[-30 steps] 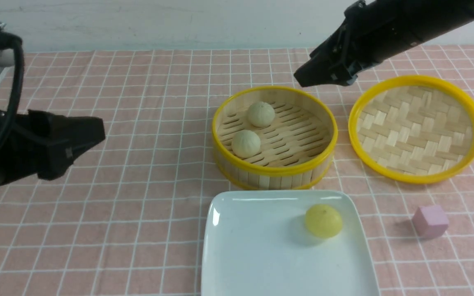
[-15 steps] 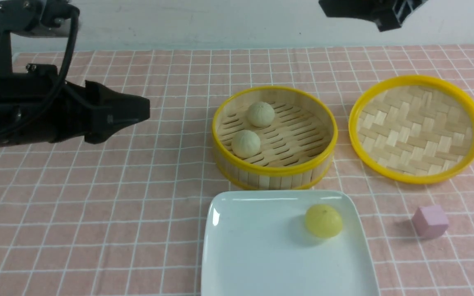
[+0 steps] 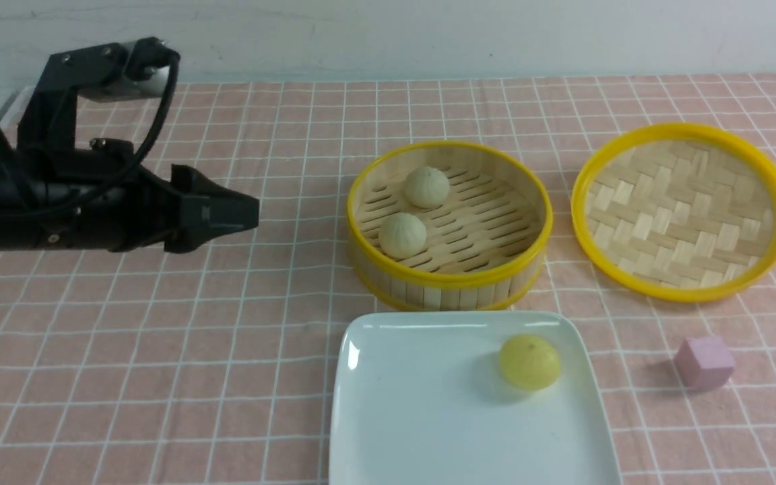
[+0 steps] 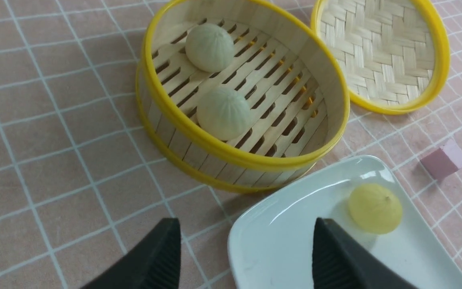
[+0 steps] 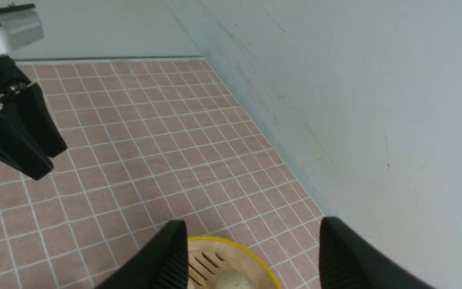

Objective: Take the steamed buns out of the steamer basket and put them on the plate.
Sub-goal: Use the left arm to grab the steamed stuffed bun that is closest to it

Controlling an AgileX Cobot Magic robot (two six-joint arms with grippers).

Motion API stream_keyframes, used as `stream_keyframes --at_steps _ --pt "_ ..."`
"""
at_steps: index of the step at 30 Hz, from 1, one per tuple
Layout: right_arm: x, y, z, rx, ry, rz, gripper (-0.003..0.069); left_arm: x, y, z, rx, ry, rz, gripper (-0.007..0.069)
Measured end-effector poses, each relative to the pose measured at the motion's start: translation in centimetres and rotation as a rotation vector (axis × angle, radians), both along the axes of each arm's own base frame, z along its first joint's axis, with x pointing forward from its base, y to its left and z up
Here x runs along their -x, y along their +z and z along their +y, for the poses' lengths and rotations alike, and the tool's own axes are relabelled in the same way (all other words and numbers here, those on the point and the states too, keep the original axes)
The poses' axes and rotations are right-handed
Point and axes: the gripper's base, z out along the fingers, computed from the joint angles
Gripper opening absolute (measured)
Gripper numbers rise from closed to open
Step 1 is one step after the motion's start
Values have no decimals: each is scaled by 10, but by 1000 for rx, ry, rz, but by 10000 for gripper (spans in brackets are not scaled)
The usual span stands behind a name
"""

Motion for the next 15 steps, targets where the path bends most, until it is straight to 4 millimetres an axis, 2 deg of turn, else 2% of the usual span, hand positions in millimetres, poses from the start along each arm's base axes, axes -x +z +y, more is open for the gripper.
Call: stream_keyframes --at_steps 10,14,15 --pt "4 -4 1 24 33 41 440 -44 -2 0 -35 -9 18 453" --pt "4 -4 1 26 32 42 440 -57 -6 -14 -77 -73 4 453" --pt "3 -4 1 30 30 42 440 -63 -10 -26 -105 -119 -8 453"
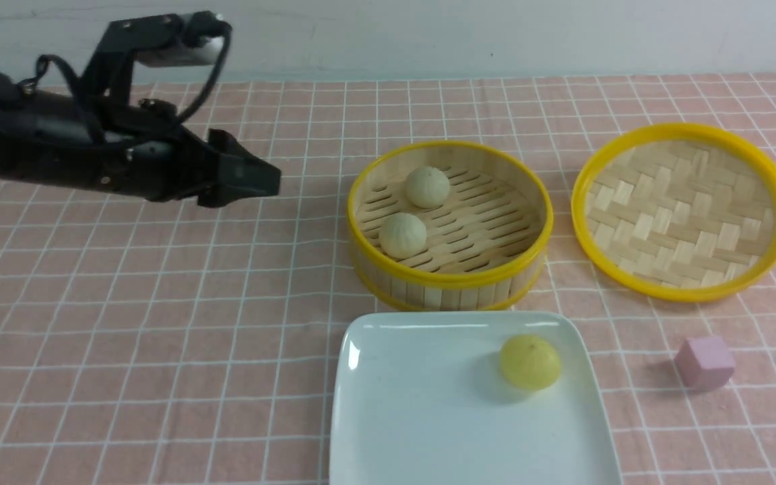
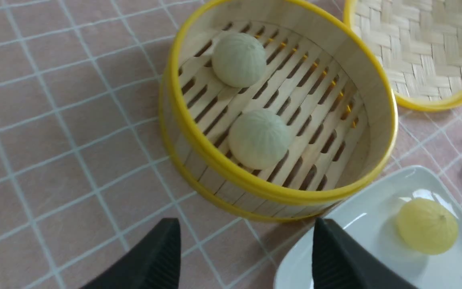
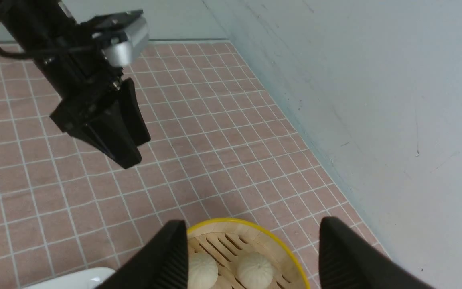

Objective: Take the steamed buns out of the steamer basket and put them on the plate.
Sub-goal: Use the left arm to grab the steamed stuffed bun that is closest to it

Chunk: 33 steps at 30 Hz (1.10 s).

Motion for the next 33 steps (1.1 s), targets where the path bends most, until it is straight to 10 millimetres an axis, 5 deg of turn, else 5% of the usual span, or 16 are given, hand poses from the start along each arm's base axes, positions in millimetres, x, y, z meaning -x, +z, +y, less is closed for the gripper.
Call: stream_keyframes --at_steps 8,13,15,22,33 --pt "2 -3 1 12 17 37 440 -29 -26 -65 -91 -73 -75 453" --pt "3 -3 1 13 19 42 440 -44 -45 -82 -107 -61 -71 453" --pt "3 -3 1 4 13 57 440 -61 -68 -97 -116 -82 -41 453" --pt "4 -6 0 26 20 73 440 -79 -93 -110 -96 -100 32 453" --pt "4 -6 0 33 19 73 440 -82 -102 -113 -85 -115 67 433"
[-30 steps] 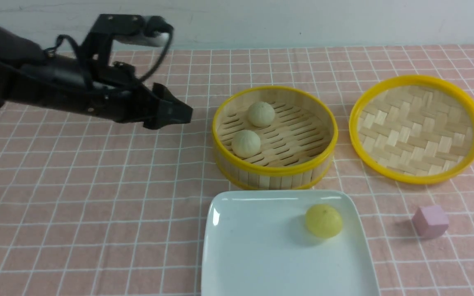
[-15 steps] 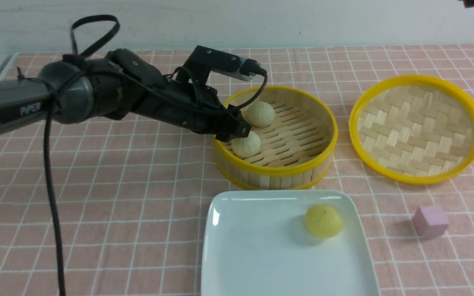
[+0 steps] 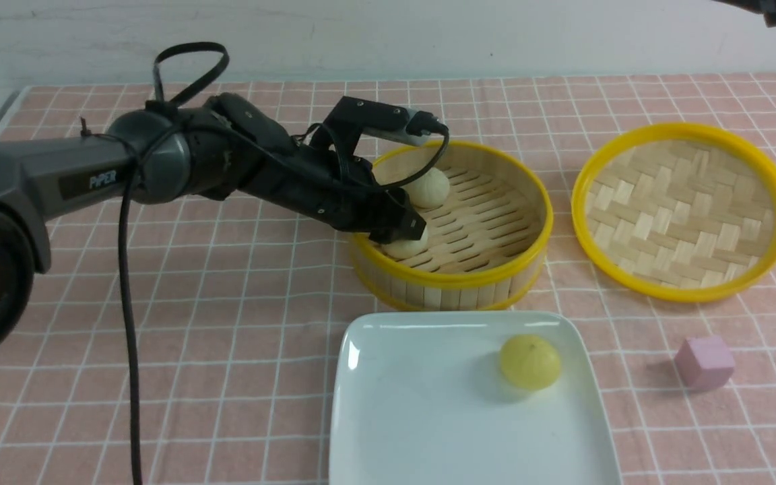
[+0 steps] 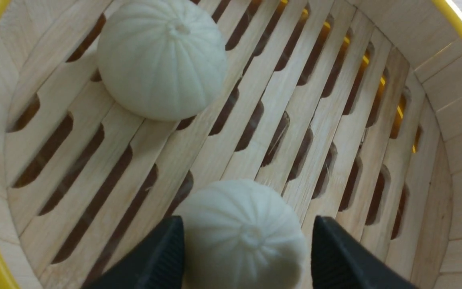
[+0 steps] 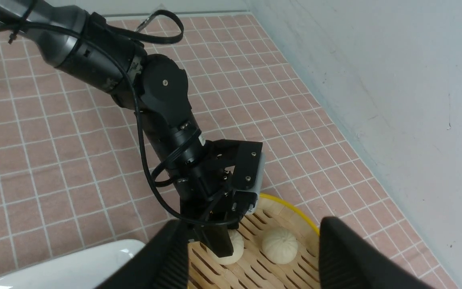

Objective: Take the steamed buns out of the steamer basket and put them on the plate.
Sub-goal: Use the left arm to grab the steamed stuffed bun that is closest to it, then use the left arm to put the steamed stuffed bun into the plate

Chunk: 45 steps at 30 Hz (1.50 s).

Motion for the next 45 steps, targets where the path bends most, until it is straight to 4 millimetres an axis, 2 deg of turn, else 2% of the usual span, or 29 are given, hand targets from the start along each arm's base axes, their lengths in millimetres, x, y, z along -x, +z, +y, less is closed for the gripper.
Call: stream_keyframes --at_steps 2,6,8,9,13,16,17,19,22,24,26,29,35,36,38,39,41,42,44,45 --pt "0 0 0 0 0 0 440 0 -1 0 1 1 3 409" --pt "0 0 0 0 0 0 440 0 -2 -1 3 -8 15 132" --pt "0 0 0 0 0 0 440 1 6 -1 7 -23 1 44" --pt "0 0 0 0 0 0 440 2 8 -1 7 -26 -1 42" --pt "0 0 0 1 0 0 440 10 41 0 27 -50 -52 31" --pt "0 0 0 1 0 0 440 26 89 8 30 -93 -137 30" --pt "0 0 0 1 0 0 440 29 95 9 32 -95 -149 30" --pt "0 0 0 1 0 0 440 48 130 20 2 -135 -191 30" --pt "0 0 0 -1 0 1 440 64 149 31 -49 -169 -192 30" --pt "0 0 0 -1 0 1 440 82 163 41 -103 -216 -167 30" --pt "0 0 0 -3 1 1 440 93 168 45 -142 -264 -134 30" --pt "0 0 0 -5 2 2 440 103 164 42 -165 -341 -79 30" --pt "0 0 0 -8 3 3 440 109 123 14 -142 -473 31 30" --pt "1 1 1 -13 5 5 440 109 100 -2 -142 -519 78 31" --pt "1 1 1 -17 7 6 440 107 80 -17 -149 -545 107 31" --pt "1 1 1 -17 7 6 440 106 78 -17 -150 -543 109 31" --pt "1 1 1 -20 9 7 440 102 53 -34 -161 -558 140 31" --pt "1 1 1 -21 9 7 440 102 51 -34 -162 -557 142 31" --pt "1 1 1 -24 10 8 440 96 31 -40 -172 -544 163 31" --pt "1 1 1 -24 10 8 440 96 30 -40 -172 -544 166 31"
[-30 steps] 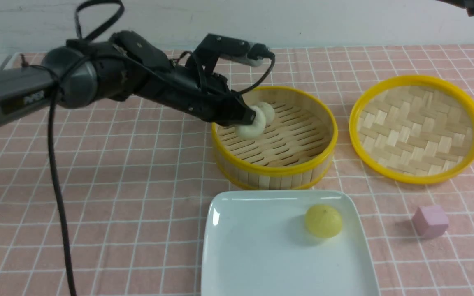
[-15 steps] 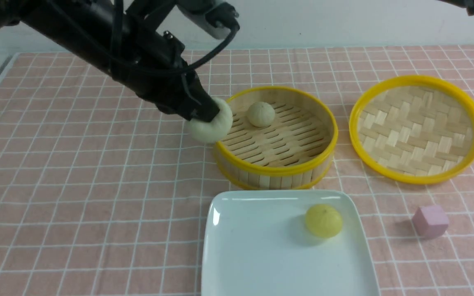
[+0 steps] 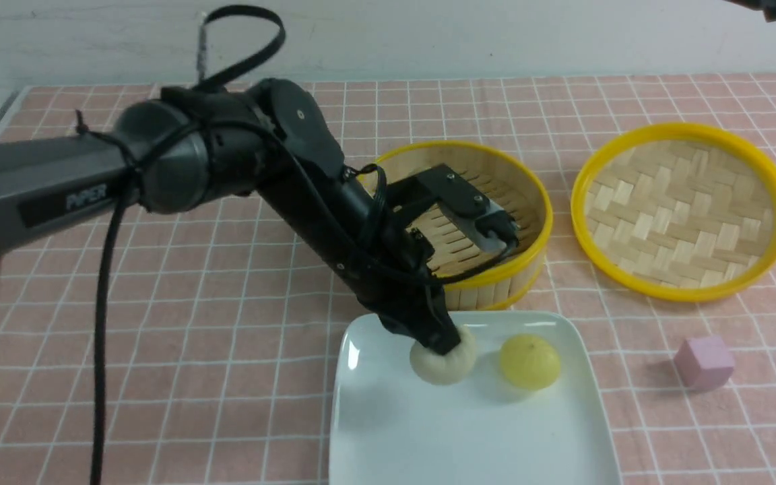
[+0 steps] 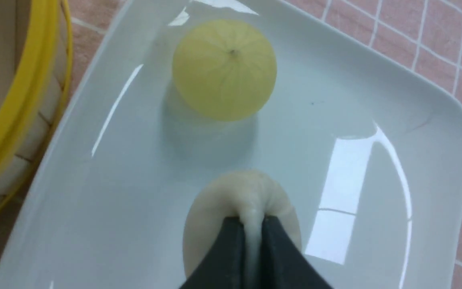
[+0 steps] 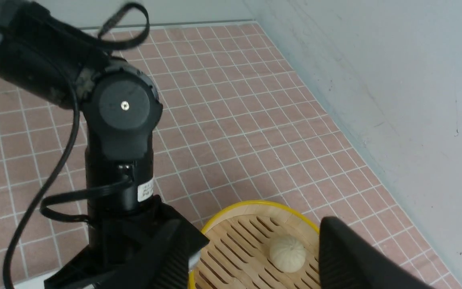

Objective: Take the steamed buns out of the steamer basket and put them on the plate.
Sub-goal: Use the left arm to put the steamed stuffed bun into the plate

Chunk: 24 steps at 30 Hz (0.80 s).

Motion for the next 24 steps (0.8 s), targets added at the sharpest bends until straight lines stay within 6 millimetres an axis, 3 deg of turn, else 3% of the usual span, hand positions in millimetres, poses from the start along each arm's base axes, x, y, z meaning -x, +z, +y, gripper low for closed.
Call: stream_keyframes --at_steps 5,17,22,24 --pt "0 0 0 2 3 3 440 -12 -21 -3 -9 44 -30 31" --pt "1 0 0 -3 6 6 440 -14 -34 -7 8 28 -8 51" --pt "1 0 0 -3 6 6 440 -13 -33 -9 37 5 -17 182" --pt "1 0 0 -3 6 6 440 -14 -32 -10 41 7 -30 308"
